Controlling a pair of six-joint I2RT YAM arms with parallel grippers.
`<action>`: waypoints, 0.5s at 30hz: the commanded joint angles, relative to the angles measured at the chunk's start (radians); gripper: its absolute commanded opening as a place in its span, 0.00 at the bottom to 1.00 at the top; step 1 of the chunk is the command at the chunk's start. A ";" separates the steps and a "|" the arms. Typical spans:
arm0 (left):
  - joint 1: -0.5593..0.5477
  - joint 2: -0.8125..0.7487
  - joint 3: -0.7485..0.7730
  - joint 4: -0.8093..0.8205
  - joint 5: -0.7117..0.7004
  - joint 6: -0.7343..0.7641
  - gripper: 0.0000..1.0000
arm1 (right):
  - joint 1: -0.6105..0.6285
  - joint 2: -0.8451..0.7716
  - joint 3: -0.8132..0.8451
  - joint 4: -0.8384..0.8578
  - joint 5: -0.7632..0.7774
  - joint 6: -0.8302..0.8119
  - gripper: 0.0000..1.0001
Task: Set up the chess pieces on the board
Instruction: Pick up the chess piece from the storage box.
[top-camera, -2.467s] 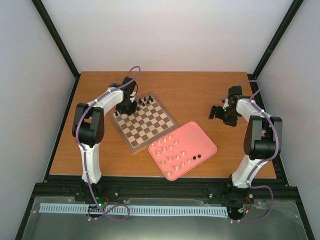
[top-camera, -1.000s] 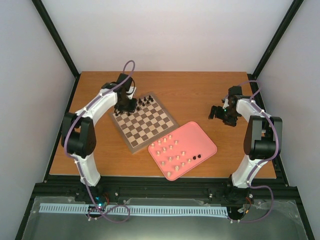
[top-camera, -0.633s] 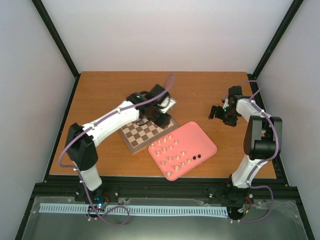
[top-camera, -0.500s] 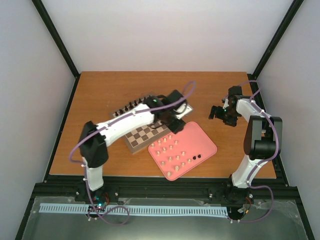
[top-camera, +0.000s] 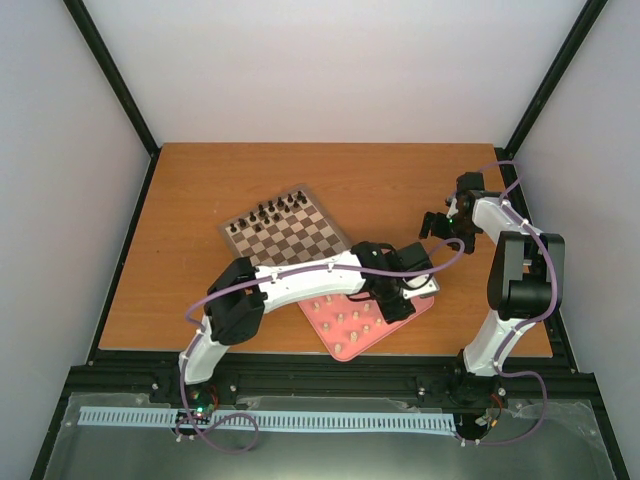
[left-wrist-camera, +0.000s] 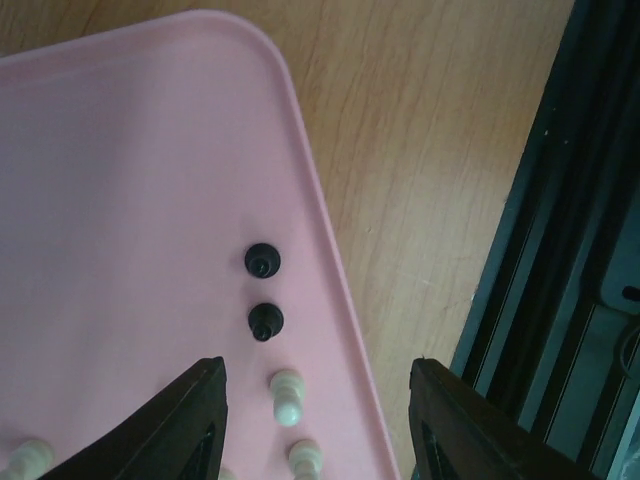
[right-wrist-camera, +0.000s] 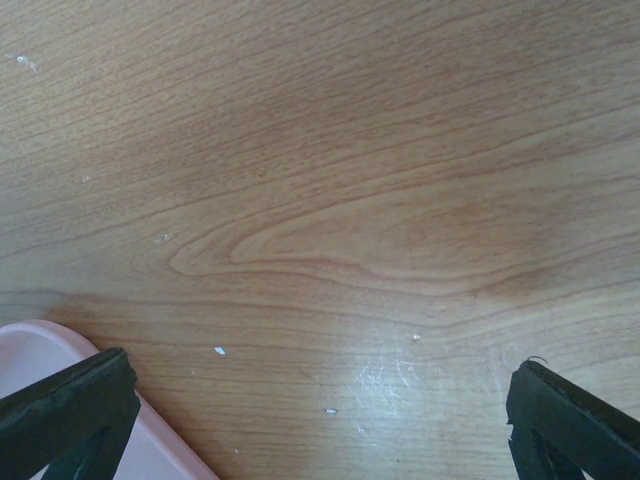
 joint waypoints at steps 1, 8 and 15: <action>-0.004 0.016 0.000 0.052 0.016 0.024 0.53 | 0.007 -0.025 0.017 0.008 0.011 0.015 1.00; -0.007 0.100 0.031 0.080 0.014 0.023 0.47 | 0.008 -0.041 0.010 0.009 0.015 0.014 1.00; -0.007 0.161 0.067 0.078 0.020 0.024 0.44 | 0.007 -0.040 0.009 0.005 0.016 0.009 1.00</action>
